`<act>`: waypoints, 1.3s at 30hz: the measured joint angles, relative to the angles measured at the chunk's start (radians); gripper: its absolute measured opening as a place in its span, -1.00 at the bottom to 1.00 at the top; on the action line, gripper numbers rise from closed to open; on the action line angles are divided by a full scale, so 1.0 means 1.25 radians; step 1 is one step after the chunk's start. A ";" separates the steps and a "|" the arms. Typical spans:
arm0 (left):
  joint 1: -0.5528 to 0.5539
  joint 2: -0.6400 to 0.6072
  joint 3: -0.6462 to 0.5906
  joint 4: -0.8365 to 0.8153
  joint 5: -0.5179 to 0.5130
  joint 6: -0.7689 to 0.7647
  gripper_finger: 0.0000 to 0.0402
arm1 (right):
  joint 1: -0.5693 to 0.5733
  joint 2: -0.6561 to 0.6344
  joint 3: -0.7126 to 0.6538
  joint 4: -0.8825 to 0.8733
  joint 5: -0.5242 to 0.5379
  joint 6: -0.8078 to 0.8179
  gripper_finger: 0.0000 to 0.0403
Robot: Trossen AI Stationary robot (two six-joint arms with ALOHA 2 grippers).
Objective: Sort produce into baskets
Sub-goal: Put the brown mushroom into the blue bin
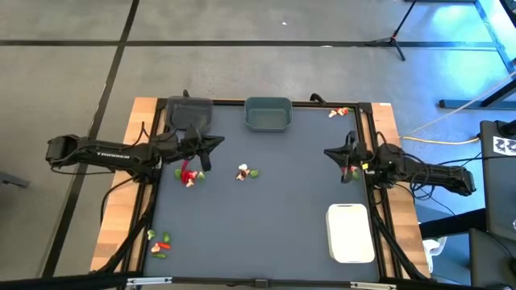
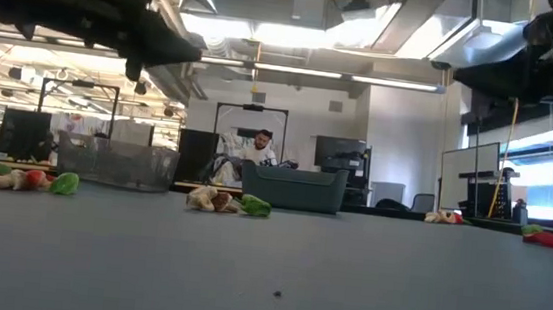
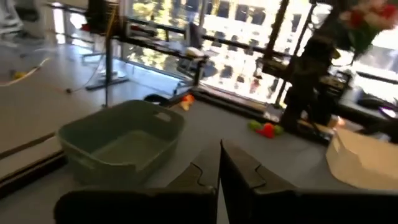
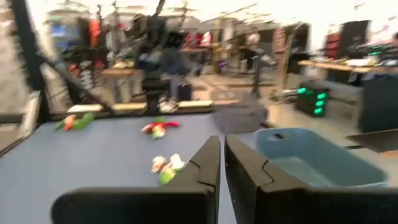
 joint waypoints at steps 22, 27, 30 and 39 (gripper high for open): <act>-0.096 0.260 0.117 -0.026 0.029 0.147 -0.97 | 0.001 0.005 0.000 -0.037 -0.008 0.125 -0.87; -0.144 0.263 0.243 -0.249 0.031 0.149 -0.97 | 0.001 0.005 0.000 -0.040 -0.062 0.226 -0.87; -0.165 0.263 0.288 -0.315 0.033 0.125 -0.97 | 0.001 0.005 0.000 -0.041 -0.094 0.237 -0.87; -0.163 0.263 0.292 -0.285 0.008 0.090 -0.95 | 0.001 0.005 0.000 -0.039 -0.064 0.227 -0.87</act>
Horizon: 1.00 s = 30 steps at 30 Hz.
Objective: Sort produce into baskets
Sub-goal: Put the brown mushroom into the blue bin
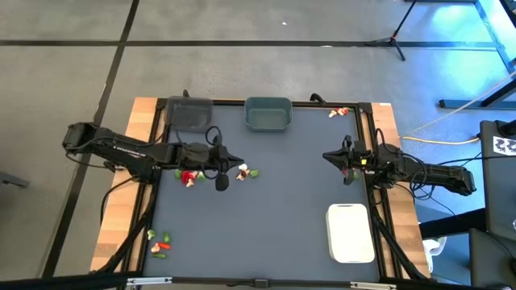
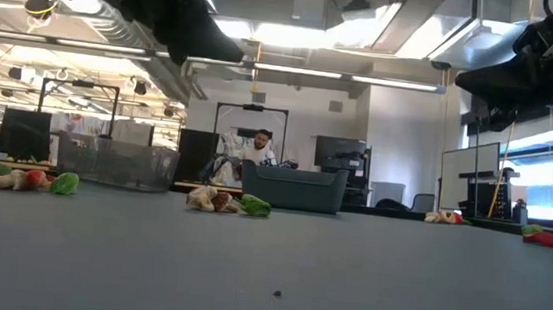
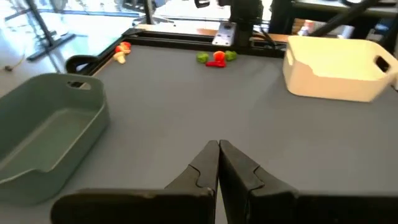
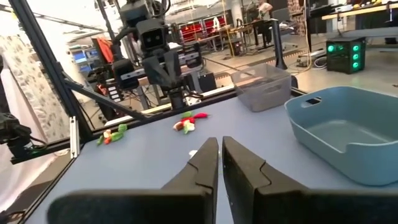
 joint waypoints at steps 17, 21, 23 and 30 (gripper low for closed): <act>0.094 0.080 -0.001 -0.075 0.004 -0.134 -0.18 | 0.001 0.000 0.000 -0.002 -0.055 0.026 -0.87; 0.105 0.128 -0.001 -0.073 0.004 -0.145 -0.17 | 0.001 0.009 0.000 -0.003 -0.030 0.025 -0.87; 0.105 0.143 -0.001 -0.073 0.004 -0.109 -0.17 | 0.001 0.016 0.000 -0.002 -0.004 0.026 -0.87; 0.089 0.177 -0.001 -0.075 0.004 0.001 -0.17 | 0.000 0.044 0.000 -0.001 0.050 0.023 -0.87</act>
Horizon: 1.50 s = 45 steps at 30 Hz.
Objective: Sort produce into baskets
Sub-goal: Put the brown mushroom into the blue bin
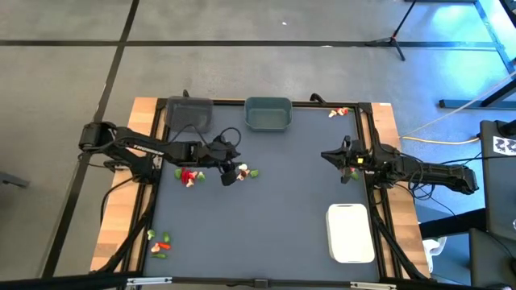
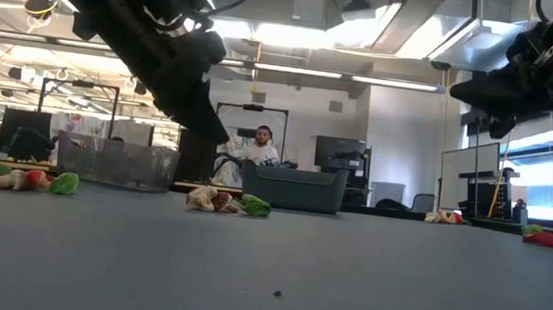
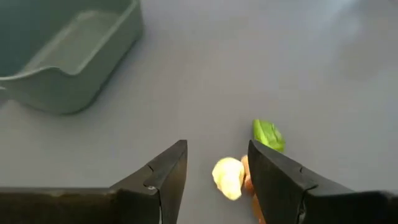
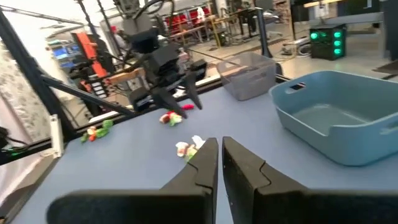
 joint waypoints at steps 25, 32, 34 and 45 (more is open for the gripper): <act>0.010 0.098 -0.002 0.006 0.036 0.036 -0.17 | 0.000 0.027 0.000 0.019 0.134 -0.044 -0.87; 0.017 0.144 -0.005 0.041 0.080 0.017 -0.17 | 0.000 0.027 0.000 0.027 0.134 -0.044 -0.87; 0.016 0.163 -0.005 0.053 0.086 0.018 -0.17 | 0.000 0.027 0.000 0.026 0.134 -0.044 -0.87; 0.017 0.174 -0.005 0.070 0.084 0.017 -0.27 | 0.000 0.027 0.000 0.024 0.141 -0.043 -0.87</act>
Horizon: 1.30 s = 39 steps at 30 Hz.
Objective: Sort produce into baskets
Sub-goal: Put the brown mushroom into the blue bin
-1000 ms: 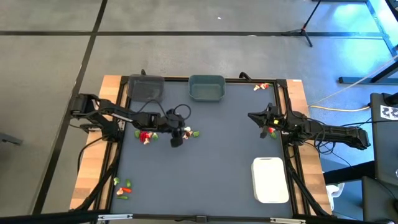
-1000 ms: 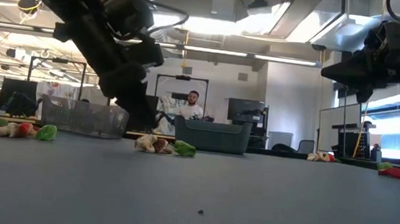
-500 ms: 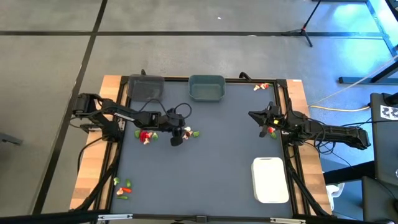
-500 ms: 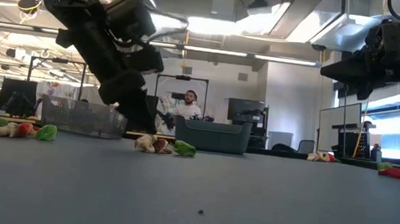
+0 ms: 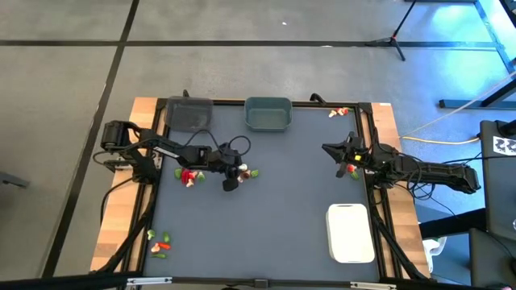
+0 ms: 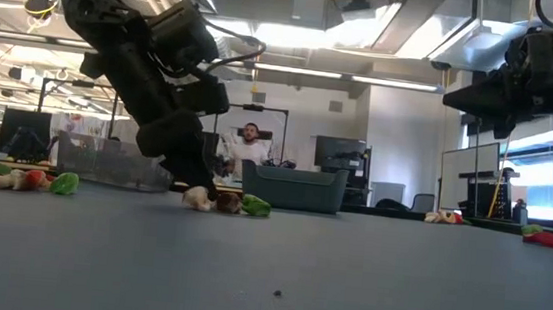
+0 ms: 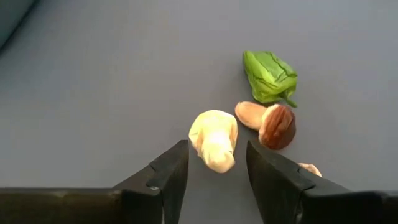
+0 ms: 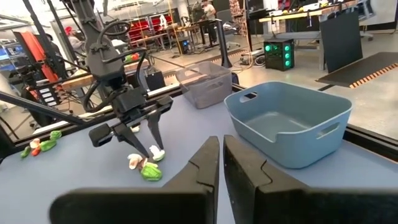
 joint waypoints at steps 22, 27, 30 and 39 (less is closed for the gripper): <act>0.001 -0.012 0.102 -0.045 -0.002 0.074 -0.82 | 0.000 0.000 0.000 -0.001 0.000 0.001 -0.87; 0.015 -0.012 0.181 -0.080 -0.006 0.083 -0.81 | 0.000 0.000 0.000 0.000 0.006 0.001 -0.87; 0.032 -0.012 0.219 -0.088 -0.023 0.083 -0.80 | 0.000 0.000 0.000 0.000 0.007 0.002 -0.87; 0.098 -0.012 0.333 -0.139 -0.033 0.130 -0.80 | 0.000 0.000 0.000 0.000 0.007 0.013 -0.87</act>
